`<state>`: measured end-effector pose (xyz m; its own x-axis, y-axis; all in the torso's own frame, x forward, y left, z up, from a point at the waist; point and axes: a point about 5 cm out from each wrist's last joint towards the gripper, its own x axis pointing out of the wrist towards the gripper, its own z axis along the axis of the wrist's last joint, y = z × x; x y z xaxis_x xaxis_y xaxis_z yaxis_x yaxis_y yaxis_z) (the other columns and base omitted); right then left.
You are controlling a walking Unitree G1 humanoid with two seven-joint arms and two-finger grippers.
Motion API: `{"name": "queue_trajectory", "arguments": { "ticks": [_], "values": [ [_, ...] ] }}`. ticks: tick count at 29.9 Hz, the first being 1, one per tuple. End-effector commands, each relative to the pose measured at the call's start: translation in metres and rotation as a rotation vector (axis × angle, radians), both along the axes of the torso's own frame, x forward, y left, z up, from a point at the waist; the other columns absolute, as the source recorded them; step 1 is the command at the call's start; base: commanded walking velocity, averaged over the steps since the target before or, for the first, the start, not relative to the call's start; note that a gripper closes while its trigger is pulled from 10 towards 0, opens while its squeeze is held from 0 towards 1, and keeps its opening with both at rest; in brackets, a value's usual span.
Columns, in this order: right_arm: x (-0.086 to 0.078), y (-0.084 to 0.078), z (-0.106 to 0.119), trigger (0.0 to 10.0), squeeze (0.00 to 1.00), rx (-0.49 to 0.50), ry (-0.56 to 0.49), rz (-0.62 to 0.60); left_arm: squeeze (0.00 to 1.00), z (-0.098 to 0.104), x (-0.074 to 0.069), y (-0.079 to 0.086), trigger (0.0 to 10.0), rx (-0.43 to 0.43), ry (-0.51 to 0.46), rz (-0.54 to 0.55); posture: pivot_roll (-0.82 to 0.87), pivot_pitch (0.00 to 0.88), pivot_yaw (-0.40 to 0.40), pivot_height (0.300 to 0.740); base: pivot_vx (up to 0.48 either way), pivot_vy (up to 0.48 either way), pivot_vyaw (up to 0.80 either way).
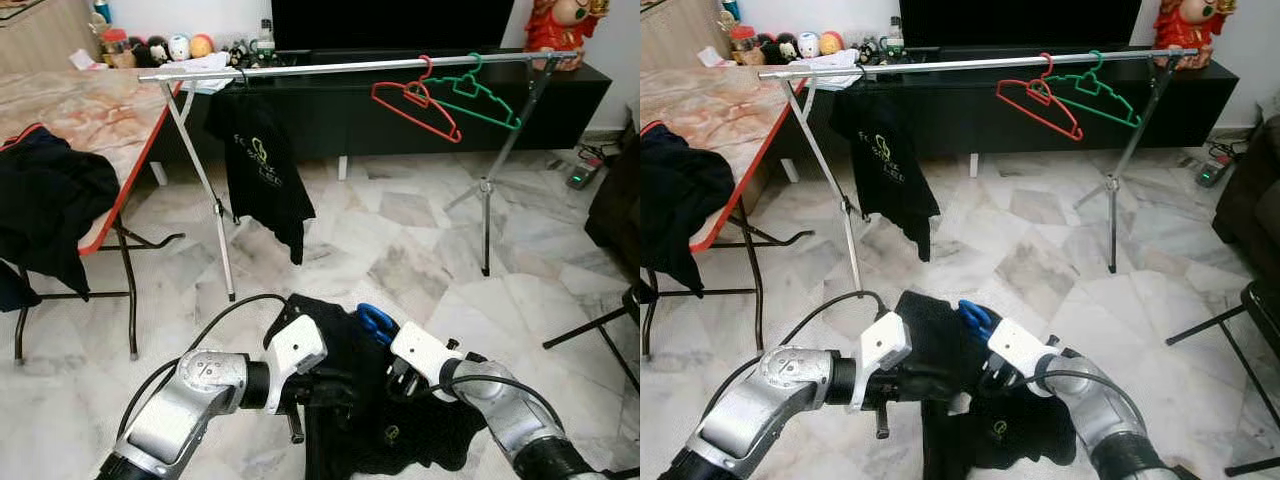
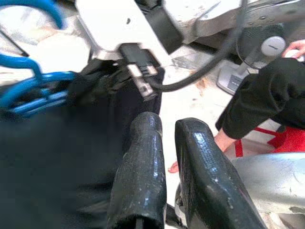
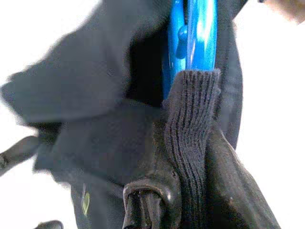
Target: Hang hanger
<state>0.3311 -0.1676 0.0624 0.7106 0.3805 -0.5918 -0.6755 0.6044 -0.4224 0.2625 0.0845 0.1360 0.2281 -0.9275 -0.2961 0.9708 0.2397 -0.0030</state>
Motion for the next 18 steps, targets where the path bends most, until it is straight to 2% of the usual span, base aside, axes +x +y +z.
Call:
{"name": "queue_trajectory", "arguments": {
  "ticks": [1, 7, 10, 13, 15, 18],
  "values": [
    [0.008, 0.001, 0.011, 0.0, 0.00, 0.045, -0.049, -0.036, 1.00, -0.002, -0.005, -0.001, 10.0, 0.010, 0.023, -0.028, 0.02, 0.107, 0.038, 0.740, 0.000, 0.000, 0.00],
    [0.012, 0.007, 0.015, 0.0, 0.00, 0.088, -0.082, -0.040, 1.00, 0.002, -0.009, -0.002, 10.0, 0.002, 0.030, -0.051, 0.02, 0.101, 0.038, 0.740, 0.000, 0.000, 0.00],
    [0.015, 0.009, 0.021, 0.0, 0.00, 0.113, -0.148, -0.016, 1.00, 0.003, -0.008, 0.000, 10.0, 0.009, 0.024, -0.041, 0.02, 0.096, 0.038, 0.740, 0.000, 0.000, 0.00],
    [0.016, 0.007, 0.024, 0.0, 0.00, 0.130, -0.173, 0.004, 1.00, 0.003, -0.007, 0.004, 10.0, 0.017, 0.019, -0.023, 0.02, 0.091, 0.037, 0.740, 0.000, 0.000, 0.00],
    [0.013, 0.005, 0.023, 0.0, 0.00, 0.128, -0.171, 0.046, 1.00, 0.003, -0.006, 0.009, 10.0, 0.030, 0.014, -0.012, 0.02, 0.091, 0.037, 0.740, 0.000, 0.000, 0.00],
    [0.006, 0.001, 0.017, 0.0, 0.00, 0.119, -0.106, 0.127, 1.00, 0.002, -0.001, 0.018, 10.0, 0.056, 0.000, 0.030, 0.02, 0.091, 0.037, 0.740, 0.000, 0.000, 0.00]
  ]
}}
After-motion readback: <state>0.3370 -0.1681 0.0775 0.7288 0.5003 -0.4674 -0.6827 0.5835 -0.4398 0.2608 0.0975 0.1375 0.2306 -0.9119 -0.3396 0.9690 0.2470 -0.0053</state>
